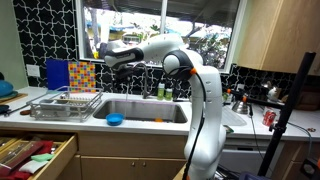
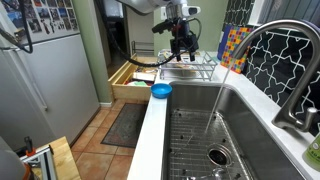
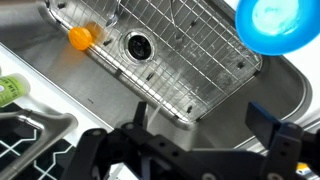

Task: Pour the liquid from the blue bowl into the sink.

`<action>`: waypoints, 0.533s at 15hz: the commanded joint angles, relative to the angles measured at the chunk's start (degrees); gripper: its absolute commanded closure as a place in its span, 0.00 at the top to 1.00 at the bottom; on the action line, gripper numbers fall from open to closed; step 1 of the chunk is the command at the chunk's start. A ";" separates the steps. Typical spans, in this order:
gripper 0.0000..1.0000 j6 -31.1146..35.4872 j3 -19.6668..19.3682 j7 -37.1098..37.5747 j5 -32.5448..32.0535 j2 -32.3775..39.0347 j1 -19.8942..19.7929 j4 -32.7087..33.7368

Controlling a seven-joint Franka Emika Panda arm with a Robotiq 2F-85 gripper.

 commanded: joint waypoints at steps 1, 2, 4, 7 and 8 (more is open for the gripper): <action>1.00 -3.40 -1.21 10.99 -2.30 -1.31 1.50 0.23; 1.00 -3.71 -1.14 12.96 -1.70 -1.63 1.45 0.18; 1.00 -0.52 -1.04 17.29 0.58 -3.27 0.98 -1.40; 1.00 1.73 -1.14 22.81 1.90 -4.76 0.69 -2.33; 1.00 2.11 -1.13 24.08 1.43 -4.98 0.75 -2.35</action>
